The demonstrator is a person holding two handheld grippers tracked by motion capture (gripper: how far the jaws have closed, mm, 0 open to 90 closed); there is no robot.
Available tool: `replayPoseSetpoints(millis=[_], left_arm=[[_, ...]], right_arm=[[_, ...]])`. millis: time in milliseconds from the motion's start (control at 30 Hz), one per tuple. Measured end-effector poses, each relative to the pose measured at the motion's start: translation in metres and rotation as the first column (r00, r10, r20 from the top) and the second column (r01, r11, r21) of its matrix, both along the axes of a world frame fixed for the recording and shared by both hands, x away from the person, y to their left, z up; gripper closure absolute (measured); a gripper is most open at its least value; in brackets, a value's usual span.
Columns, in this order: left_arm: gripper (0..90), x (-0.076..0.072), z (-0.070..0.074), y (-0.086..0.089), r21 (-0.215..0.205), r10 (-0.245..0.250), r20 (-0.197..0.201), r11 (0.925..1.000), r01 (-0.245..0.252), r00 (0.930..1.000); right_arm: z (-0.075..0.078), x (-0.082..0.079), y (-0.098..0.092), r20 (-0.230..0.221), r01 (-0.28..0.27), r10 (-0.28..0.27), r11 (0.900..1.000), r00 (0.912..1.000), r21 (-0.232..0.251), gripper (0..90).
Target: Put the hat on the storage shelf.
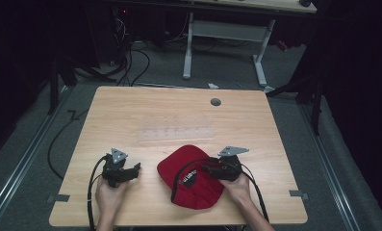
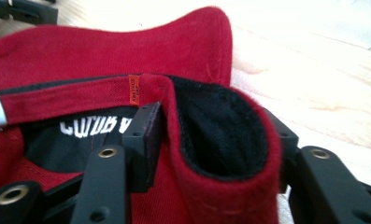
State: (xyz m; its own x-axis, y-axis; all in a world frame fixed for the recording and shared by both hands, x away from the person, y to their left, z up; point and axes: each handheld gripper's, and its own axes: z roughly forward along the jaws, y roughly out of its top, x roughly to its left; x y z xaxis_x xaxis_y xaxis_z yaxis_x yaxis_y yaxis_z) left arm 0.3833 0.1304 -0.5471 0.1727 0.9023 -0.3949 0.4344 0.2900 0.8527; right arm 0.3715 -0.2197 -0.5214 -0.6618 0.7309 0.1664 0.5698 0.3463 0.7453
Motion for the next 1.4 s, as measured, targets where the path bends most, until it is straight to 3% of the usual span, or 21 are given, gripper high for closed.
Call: replayPoseSetpoints(millis=[267, 567, 1033, 1400], left_arm=[[28.1, 0.0, 0.0, 0.0, 0.0, 0.001, 0.001, 1.0, -0.001, 1.0], [28.1, 0.0, 0.0, 0.0, 0.0, 0.0, 0.0, 1.0, 0.0, 1.0], [28.1, 0.0, 0.0, 0.0, 0.0, 0.002, 0.002, 1.0, -0.002, 1.0], [28.1, 0.0, 0.0, -0.001, 0.0, 0.0, 0.002, 1.0, 0.0, 1.0]], right_arm=[[-0.005, 0.0, 0.002, -0.004, -0.029, 0.029, 0.999, 0.9996, -0.019, 66.5], [-0.005, -0.001, -0.005, -0.034, -0.075, 0.075, 0.997, 0.9966, 0.019, 81.3], [0.007, -0.008, -0.007, -0.024, -0.096, 0.097, 0.994, 0.995, 0.043, 83.9], [0.022, -0.012, -0.016, -0.019, -0.071, 0.073, 0.993, 0.9971, 0.095, 84.2]])
